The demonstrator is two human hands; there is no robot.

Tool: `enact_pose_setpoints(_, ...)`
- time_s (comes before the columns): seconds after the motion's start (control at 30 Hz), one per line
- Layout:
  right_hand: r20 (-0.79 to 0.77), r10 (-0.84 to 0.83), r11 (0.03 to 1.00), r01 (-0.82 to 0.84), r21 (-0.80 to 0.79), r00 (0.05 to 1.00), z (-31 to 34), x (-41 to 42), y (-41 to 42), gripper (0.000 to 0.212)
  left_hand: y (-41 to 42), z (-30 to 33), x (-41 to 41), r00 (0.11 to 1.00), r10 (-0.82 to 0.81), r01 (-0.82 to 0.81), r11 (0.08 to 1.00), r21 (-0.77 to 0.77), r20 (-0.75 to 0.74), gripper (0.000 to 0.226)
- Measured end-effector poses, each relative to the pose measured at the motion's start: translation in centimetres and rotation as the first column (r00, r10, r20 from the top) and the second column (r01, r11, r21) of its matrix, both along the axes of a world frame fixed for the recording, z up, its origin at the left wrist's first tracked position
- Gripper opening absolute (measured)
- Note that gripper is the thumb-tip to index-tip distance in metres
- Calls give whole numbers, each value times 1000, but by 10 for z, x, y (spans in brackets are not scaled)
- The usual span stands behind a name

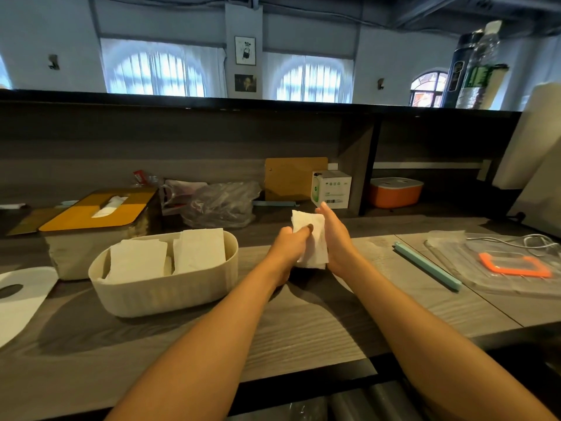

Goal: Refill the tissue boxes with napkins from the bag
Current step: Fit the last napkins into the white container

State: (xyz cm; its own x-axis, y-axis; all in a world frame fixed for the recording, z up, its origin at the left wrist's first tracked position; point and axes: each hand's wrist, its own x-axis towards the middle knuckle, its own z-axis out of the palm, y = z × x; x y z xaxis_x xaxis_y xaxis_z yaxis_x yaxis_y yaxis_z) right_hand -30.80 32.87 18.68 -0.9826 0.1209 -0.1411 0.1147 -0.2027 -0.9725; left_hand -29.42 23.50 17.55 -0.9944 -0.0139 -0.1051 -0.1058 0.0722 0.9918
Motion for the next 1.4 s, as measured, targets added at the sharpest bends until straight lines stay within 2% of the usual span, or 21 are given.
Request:
enact_pose_setpoints(0.07, -53, 71, 997, -72, -28, 996, -3, -1, 0, 33, -3, 0, -5, 992, 113, -105, 986, 132, -52, 47)
enact_pose_setpoints(0.13, -101, 158, 987, -157, 18, 982, -6, -1, -1, 30, -8, -1, -9, 970, 219, -195, 959, 205, -104, 46)
enact_pose_setpoints(0.17, -114, 203, 978, -196, 68, 973, -6, 1, -3, 26, -10, -1, -9, 958, 255, -221, 948, 228, -131, 45)
enact_pose_setpoints(0.27, -161, 316, 889, -232, 394, 935, -6, 4, -6, 15, -11, -3, -7, 948, 289, -246, 931, 269, -132, 45)
enact_pose_setpoints(0.4, -178, 316, 804, -164, 571, 932, -4, 4, 3, 21, -21, -3, -9, 959, 274, -226, 893, 388, -73, 33)
enact_pose_setpoints(0.5, -183, 277, 707, -71, 704, 943, -5, -1, 15, 23, -29, -5, -10, 940, 261, -208, 950, 235, -222, 15)
enact_pose_setpoints(0.6, -232, 157, 783, 22, 622, 960, -7, -4, 20, 34, -32, -9, -10, 935, 218, -195, 975, 107, -280, 25)
enact_pose_setpoints(0.7, -245, 48, 876, 77, 475, 968, -11, -5, 18, 26, -31, -10, -11, 938, 227, -217, 974, 68, -262, 20)
enact_pose_setpoints(0.77, -201, 37, 899, 55, 435, 979, -15, -6, 13, 18, -29, -8, -11, 941, 230, -227, 973, 42, -246, 13)
enact_pose_setpoints(0.83, -173, 43, 901, 36, 433, 984, -17, -6, 7, 15, -25, -8, -11, 940, 232, -234, 972, 21, -249, 17)
enact_pose_setpoints(1.0, -214, -31, 908, 117, 402, 976, -18, -12, -5, 38, -15, -12, -16, 924, 224, -278, 950, -141, -309, 36)
enact_pose_setpoints(1.17, -263, -55, 872, 175, 458, 963, -24, -16, -7, 32, -17, -13, -18, 908, 252, -329, 924, -196, -335, 32)
enact_pose_setpoints(1.3, -319, -43, 854, 200, 480, 947, -23, -11, -5, 27, -17, -14, -17, 898, 236, -340, 909, -242, -372, 38)
enact_pose_setpoints(1.4, -397, -23, 833, 237, 500, 918, -19, -4, -6, 29, -17, -12, -11, 869, 276, -377, 908, -185, -411, 44)
